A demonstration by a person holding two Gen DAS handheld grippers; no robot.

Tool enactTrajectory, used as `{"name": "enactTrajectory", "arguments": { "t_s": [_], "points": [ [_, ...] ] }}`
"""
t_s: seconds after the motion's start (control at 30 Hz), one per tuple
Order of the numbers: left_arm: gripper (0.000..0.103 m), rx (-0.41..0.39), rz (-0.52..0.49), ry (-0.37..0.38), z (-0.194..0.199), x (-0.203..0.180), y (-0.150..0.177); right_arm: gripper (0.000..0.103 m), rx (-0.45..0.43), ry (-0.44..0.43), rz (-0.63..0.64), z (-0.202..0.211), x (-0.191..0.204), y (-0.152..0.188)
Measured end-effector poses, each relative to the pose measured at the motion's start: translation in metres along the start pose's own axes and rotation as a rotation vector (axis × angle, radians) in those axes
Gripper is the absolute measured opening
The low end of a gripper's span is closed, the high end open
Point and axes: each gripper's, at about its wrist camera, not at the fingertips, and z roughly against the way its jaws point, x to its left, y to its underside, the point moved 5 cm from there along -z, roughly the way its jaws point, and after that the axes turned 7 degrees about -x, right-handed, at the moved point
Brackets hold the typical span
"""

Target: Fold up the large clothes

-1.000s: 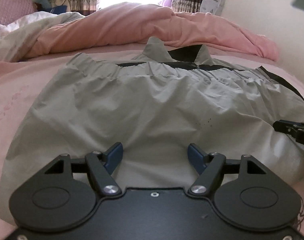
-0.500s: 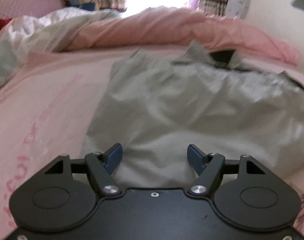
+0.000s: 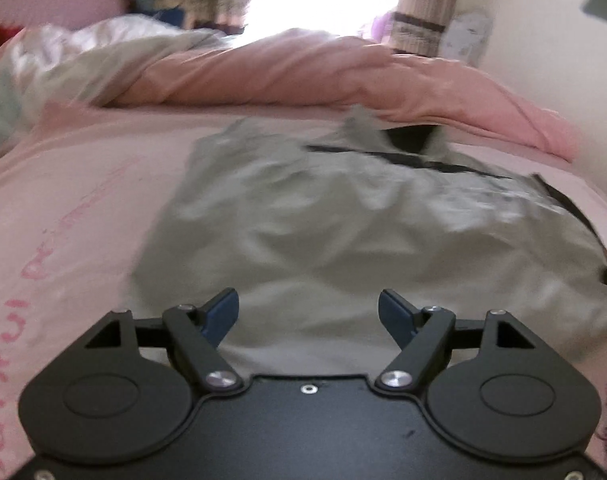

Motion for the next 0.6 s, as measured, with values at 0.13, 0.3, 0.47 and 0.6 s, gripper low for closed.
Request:
{"name": "enactTrajectory", "arguments": {
  "t_s": [0.13,0.3,0.47,0.6],
  "points": [
    [0.078,0.002,-0.089,0.028,-0.003,-0.048,0.008,0.029,0.015,-0.131,0.036,-0.006,0.058,0.007],
    [0.080,0.080,-0.114,0.015,-0.029,-0.063,0.029,0.029,0.084,-0.115,0.056,-0.026,0.076,0.033],
    [0.085,0.069,-0.112,0.014,-0.039,-0.058,0.033,0.029,0.097,-0.111,0.017,-0.030,0.072,0.039],
    [0.083,0.089,-0.083,0.043,-0.037,-0.056,0.018,0.029,0.094,-0.126,0.011,-0.026,0.065,0.021]
  ]
}}
